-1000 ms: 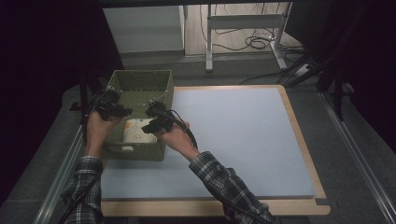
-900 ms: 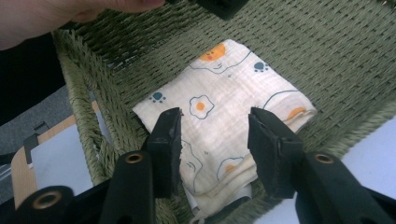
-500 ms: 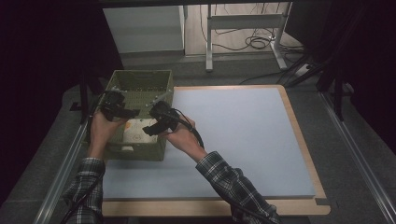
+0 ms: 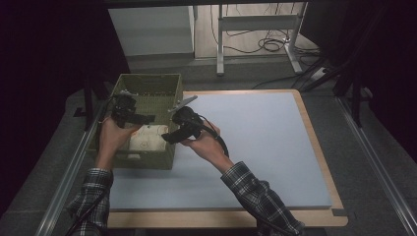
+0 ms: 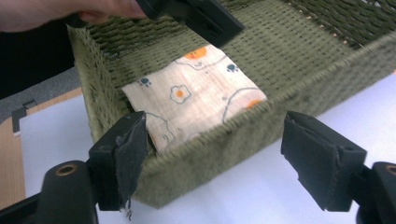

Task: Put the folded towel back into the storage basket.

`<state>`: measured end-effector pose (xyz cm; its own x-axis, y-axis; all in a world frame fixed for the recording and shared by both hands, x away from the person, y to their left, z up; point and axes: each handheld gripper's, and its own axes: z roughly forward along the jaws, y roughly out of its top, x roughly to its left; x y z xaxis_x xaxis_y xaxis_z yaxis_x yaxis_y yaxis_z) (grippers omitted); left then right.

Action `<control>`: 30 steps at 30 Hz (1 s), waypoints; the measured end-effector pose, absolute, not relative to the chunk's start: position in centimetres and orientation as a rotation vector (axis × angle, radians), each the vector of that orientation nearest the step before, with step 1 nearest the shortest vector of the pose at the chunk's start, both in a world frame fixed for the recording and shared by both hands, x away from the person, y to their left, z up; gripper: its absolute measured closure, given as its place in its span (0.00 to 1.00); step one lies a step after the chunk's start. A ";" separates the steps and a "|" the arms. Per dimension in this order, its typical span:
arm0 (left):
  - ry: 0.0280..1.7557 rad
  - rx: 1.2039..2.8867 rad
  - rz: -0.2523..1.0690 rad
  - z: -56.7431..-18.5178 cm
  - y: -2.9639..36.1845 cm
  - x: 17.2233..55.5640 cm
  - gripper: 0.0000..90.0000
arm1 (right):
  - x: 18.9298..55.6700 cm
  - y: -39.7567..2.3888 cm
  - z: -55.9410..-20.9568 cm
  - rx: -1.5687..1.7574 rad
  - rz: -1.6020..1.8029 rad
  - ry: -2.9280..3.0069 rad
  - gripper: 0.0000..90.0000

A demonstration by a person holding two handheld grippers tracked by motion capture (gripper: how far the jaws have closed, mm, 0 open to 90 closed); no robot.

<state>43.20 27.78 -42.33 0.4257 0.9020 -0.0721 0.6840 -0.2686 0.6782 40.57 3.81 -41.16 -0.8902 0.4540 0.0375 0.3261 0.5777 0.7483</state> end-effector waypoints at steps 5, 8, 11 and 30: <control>1.316 2.032 0.418 -42.0 27.5 42.8 0.05 | 40.6 2.5 -41.5 0.681 1.223 2.642 0.23; 1.304 2.039 0.417 -41.9 27.2 42.6 0.04 | 40.6 1.7 -41.6 0.686 1.231 2.642 0.20; 1.296 2.042 0.426 -41.8 26.9 42.5 0.03 | 40.6 0.9 -41.7 0.690 1.240 2.638 0.19; 1.173 2.090 0.450 -40.5 23.5 41.1 0.03 | 39.7 -3.6 -42.5 0.683 1.253 2.649 0.13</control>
<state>41.07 23.54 -40.51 0.5319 0.8462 -0.0319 0.6075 -0.3551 0.7105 39.66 -3.56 -42.54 -0.8885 0.4533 0.0718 0.3430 0.5519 0.7601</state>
